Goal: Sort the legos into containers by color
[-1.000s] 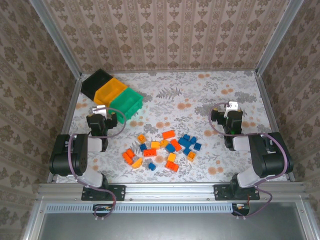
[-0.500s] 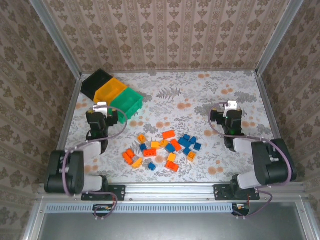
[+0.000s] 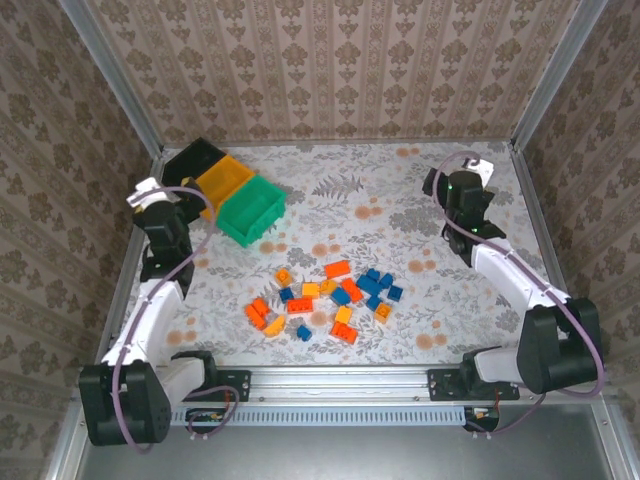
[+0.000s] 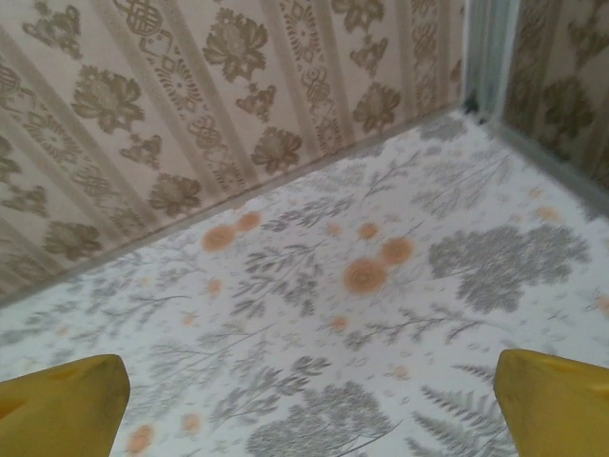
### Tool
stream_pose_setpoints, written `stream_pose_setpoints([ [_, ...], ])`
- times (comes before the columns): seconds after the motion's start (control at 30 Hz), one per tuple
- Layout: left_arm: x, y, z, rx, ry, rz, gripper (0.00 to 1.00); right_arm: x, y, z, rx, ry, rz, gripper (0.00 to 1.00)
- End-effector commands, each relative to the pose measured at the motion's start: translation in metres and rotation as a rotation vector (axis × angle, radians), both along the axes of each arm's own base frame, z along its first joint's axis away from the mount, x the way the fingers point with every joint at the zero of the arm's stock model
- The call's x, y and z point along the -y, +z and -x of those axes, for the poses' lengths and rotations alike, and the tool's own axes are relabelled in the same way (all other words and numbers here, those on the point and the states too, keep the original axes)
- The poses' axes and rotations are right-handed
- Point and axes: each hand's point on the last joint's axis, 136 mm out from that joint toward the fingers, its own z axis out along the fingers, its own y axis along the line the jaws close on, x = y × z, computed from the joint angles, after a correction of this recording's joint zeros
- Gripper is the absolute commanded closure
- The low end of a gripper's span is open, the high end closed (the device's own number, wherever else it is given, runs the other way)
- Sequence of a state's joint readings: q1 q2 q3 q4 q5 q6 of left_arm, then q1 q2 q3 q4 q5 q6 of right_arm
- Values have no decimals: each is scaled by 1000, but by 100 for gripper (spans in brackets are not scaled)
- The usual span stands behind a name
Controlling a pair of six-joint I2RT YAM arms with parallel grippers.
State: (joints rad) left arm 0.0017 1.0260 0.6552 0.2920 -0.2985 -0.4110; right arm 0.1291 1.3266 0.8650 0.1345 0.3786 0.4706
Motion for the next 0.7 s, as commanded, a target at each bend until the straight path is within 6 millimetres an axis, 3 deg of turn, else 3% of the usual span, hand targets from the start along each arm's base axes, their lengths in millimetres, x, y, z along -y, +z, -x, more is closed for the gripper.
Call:
stream_pose_setpoints([
  [0.0, 3, -6, 4, 5, -25, 213, 0, -28, -43, 5, -81, 104, -261, 0],
  [0.1, 12, 2, -2, 80, -100, 211, 0, -40, -49, 2, -52, 152, -307, 0],
  [0.2, 28, -1, -18, -51, -206, 133, 0, -49, -51, 1, -131, 193, -261, 0],
  [0.23, 34, -6, -27, -149, -244, 96, 0, -54, -63, 0, -182, 213, -240, 0],
  [0.37, 48, -42, -53, -501, -343, 31, 0, -69, -74, 3, -233, 291, -226, 0],
  [0.67, 88, -105, -104, -870, -522, -220, 3, -77, -82, 2, -275, 322, -222, 0],
])
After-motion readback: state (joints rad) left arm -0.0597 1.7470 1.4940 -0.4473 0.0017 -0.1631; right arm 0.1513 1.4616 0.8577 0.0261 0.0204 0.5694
